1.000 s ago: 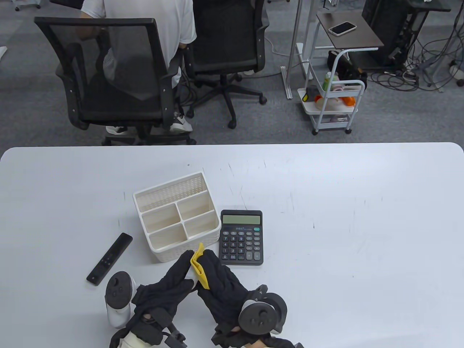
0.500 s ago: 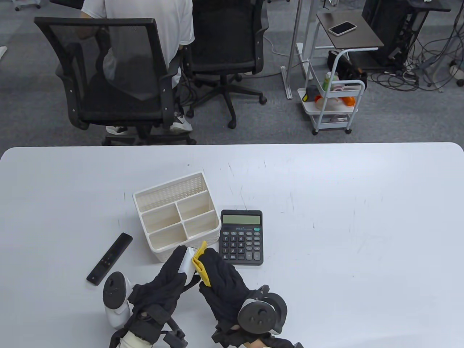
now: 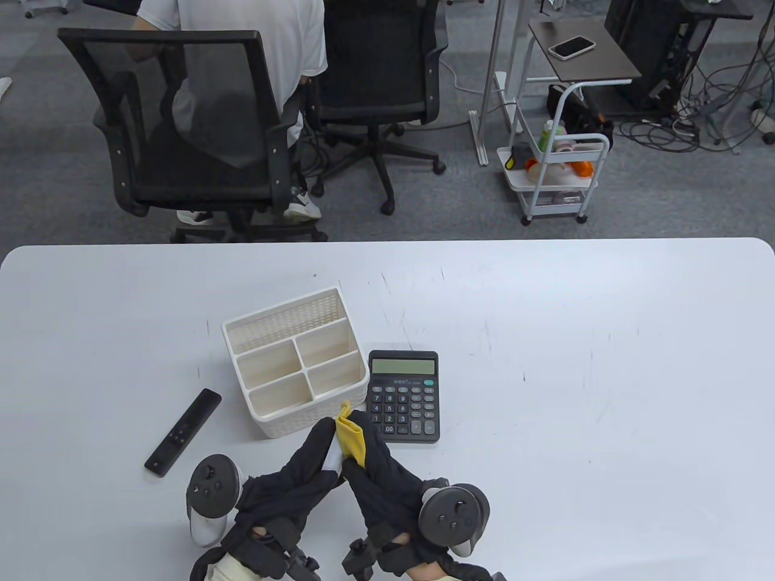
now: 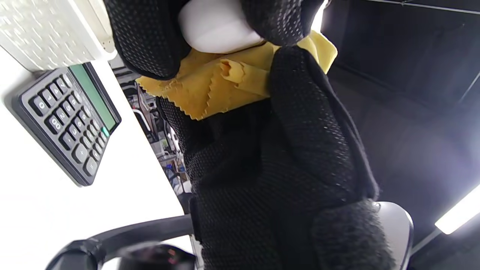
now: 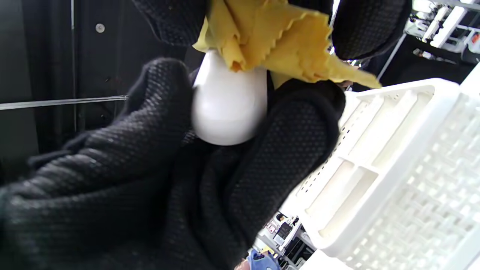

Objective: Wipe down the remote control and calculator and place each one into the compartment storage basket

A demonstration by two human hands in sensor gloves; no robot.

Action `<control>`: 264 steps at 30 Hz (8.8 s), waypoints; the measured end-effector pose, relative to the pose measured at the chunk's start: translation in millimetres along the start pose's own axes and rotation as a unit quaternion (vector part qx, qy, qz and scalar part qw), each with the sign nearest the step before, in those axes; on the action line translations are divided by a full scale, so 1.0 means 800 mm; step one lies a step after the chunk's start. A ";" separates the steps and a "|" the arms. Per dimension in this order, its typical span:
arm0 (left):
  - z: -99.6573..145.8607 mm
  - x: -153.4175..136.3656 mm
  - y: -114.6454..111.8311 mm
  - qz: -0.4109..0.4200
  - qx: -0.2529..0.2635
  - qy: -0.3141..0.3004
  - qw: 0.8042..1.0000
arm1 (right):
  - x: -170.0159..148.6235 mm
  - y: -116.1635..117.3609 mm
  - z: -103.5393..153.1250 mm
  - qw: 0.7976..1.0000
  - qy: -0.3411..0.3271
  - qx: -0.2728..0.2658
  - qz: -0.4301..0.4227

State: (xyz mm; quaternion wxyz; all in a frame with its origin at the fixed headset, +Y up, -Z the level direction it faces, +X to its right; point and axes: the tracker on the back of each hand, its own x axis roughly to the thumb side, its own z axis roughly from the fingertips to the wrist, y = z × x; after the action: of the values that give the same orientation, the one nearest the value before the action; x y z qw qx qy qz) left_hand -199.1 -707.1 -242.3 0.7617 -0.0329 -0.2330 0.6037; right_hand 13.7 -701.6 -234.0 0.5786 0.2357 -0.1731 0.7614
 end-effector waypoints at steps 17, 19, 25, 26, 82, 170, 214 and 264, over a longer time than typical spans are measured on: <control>0.002 0.004 -0.005 -0.202 0.067 0.001 0.977 | -0.010 0.005 0.002 0.999 0.016 0.025 -0.023; 0.003 0.004 -0.004 -0.181 0.081 0.001 0.980 | -0.011 0.006 0.002 0.999 0.022 0.031 -0.023; 0.003 -0.002 0.002 -0.121 0.094 0.018 0.988 | -0.007 0.009 0.006 0.999 0.009 0.046 0.012; 0.003 -0.003 0.002 -0.121 0.091 0.017 0.988 | -0.006 0.009 0.006 0.999 0.007 0.043 0.013; 0.005 0.003 -0.005 -0.127 0.032 0.017 0.991 | 0.007 0.008 0.009 0.999 -0.024 0.015 0.045; 0.011 -0.002 0.020 0.006 0.048 0.042 0.998 | 0.028 0.023 0.014 0.961 -0.130 0.025 0.241; 0.020 -0.007 0.041 0.005 0.097 0.064 0.993 | 0.030 0.029 0.020 0.952 -0.183 0.074 0.234; 0.011 -0.005 0.031 0.067 0.055 0.059 0.995 | 0.022 0.022 0.015 0.942 -0.166 0.052 0.288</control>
State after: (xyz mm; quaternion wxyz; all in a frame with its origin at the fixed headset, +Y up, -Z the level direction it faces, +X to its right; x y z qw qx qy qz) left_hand -225.9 -706.5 -244.1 0.7325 -0.0422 -0.1516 0.6623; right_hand -5.3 -698.8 -213.7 0.2846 0.3287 -0.2875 0.8534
